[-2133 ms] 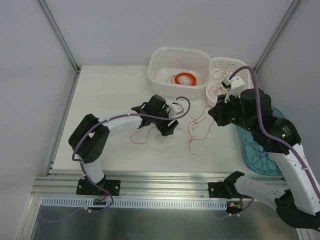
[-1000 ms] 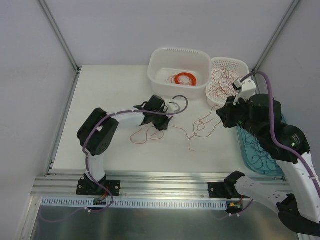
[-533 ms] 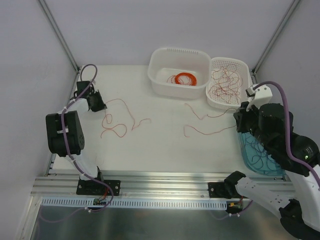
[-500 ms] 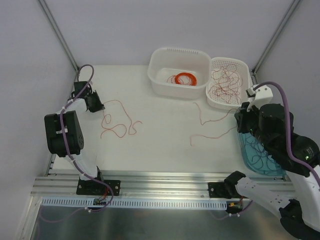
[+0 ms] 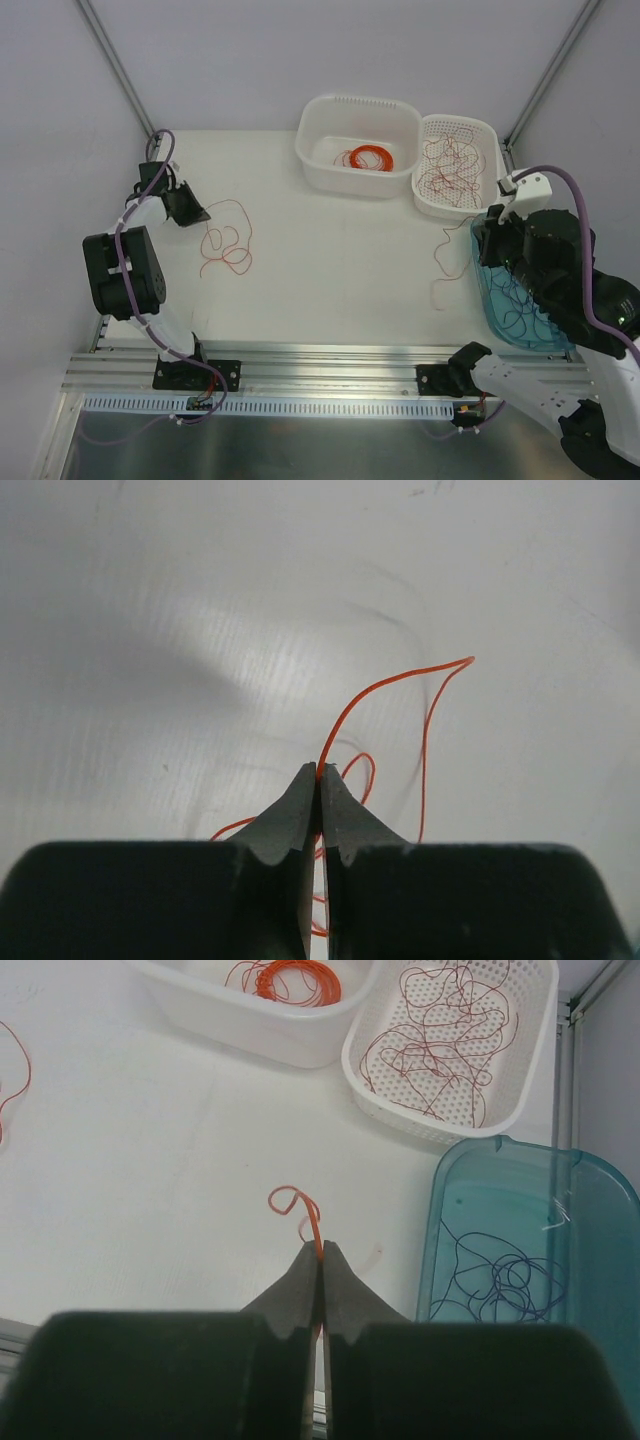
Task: Untangle the cables
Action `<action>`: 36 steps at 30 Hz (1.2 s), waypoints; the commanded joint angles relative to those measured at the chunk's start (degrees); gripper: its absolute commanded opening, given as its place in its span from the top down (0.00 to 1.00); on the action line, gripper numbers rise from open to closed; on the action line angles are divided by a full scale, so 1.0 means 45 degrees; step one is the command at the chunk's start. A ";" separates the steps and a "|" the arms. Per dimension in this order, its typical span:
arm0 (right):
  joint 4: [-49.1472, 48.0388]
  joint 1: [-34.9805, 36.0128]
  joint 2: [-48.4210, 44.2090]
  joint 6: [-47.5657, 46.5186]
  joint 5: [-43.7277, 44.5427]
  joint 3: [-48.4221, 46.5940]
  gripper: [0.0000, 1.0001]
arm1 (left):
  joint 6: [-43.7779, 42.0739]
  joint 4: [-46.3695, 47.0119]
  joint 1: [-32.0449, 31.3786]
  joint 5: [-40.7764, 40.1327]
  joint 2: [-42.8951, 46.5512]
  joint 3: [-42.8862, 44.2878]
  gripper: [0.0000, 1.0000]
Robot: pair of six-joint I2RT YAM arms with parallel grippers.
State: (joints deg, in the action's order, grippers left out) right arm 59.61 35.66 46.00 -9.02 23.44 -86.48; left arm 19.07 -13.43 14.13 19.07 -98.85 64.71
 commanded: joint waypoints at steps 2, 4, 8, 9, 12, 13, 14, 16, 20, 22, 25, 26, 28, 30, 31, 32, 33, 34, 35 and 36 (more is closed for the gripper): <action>-0.1000 -0.0073 0.0734 -0.0184 -0.0774 -0.0372 0.99 | -0.0136 -0.0452 -0.1009 0.0645 0.1689 -0.0706 1.00; -0.1410 -0.0053 0.1046 -0.0320 -0.1183 -0.0528 0.99 | -0.0350 -0.0724 -0.1497 0.0490 0.2043 -0.1096 1.00; -0.2172 -0.0092 0.2410 -0.0691 -0.1965 -0.1152 0.99 | -0.0780 -0.1077 -0.3446 0.0059 0.3193 -0.1800 0.96; -0.2444 -0.0092 0.2647 -0.0769 -0.2257 -0.1463 0.99 | -0.0800 -0.1174 -0.3820 0.0059 0.3371 -0.1937 0.94; -0.3031 -0.0151 0.3857 -0.1218 -0.2824 -0.2283 0.99 | -0.0918 -0.1487 -0.4935 0.0059 0.4093 -0.2561 0.76; -0.3168 -0.0209 0.4150 -0.1412 -0.2923 -0.2499 0.99 | -0.0918 -0.1565 -0.5130 0.0252 0.4482 -0.2930 0.70; -0.3286 -0.0248 0.4405 -0.1550 -0.2982 -0.2714 0.99 | -0.0937 -0.1605 -0.5306 0.0390 0.4698 -0.3108 0.63; -0.3676 -0.0326 0.5283 -0.1745 -0.3274 -0.3531 0.99 | -0.0937 -0.1644 -0.5581 0.0586 0.5186 -0.3692 0.47; -0.4553 -0.0677 0.6768 -0.2292 -0.3529 -0.5018 0.99 | -0.1520 -0.1683 -0.5601 0.0801 0.6863 -0.4437 0.30; -0.4809 -0.0736 0.7663 -0.2702 -0.3510 -0.6127 0.99 | -0.1776 -0.1800 -0.5601 0.0704 0.7238 -0.4729 0.25; -0.5997 -0.0795 0.8273 -0.3502 -0.3180 -0.6817 0.99 | -0.1952 -0.1820 -0.5601 0.0528 0.7669 -0.5081 0.21; -0.7200 -0.0834 0.8506 -0.3756 -0.3004 -0.6741 0.99 | -0.1953 -0.1801 -0.5582 0.0508 0.7747 -0.5141 0.19; -0.8553 -0.0970 0.8722 -0.4515 -0.2496 -0.6584 0.99 | -0.1856 -0.1781 -0.5601 0.0508 0.7767 -0.5316 0.17; -1.0520 -0.1049 0.9230 -0.4948 -0.2183 -0.6409 0.99 | -0.1777 -0.1781 -0.5601 0.0508 0.7689 -0.5414 0.16; -1.1113 -0.1107 0.9502 -0.5143 -0.1950 -0.6427 0.99 | -0.1738 -0.1800 -0.5601 0.0508 0.7689 -0.5473 0.15; -1.2086 -0.1185 0.9756 -0.5454 -0.1890 -0.6485 0.99 | -0.1602 -0.1781 -0.5601 0.0528 0.7689 -0.5512 0.14; -1.2463 -0.1205 1.0416 -0.5515 -0.1850 -0.6815 0.99 | -0.1562 -0.1800 -0.5601 0.0508 0.7708 -0.5532 0.12; -1.2718 -0.1264 1.0771 -0.5535 -0.1811 -0.7069 0.99 | -0.1504 -0.1800 -0.5601 0.0508 0.7766 -0.5609 0.10; -1.2991 -0.1322 1.1161 -0.5555 -0.1811 -0.7381 0.99 | -0.1368 -0.1800 -0.5582 0.0489 0.7825 -0.5649 0.09; -1.3071 -0.1381 1.2054 -0.5555 -0.1849 -0.7752 0.99 | -0.1347 -0.1800 -0.5582 0.0469 0.7864 -0.5688 0.05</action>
State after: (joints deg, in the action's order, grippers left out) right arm 11.99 30.24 94.11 -30.89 13.52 -117.05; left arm 12.58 -21.41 -10.90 20.93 -64.62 39.66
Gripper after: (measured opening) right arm 0.019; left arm 0.924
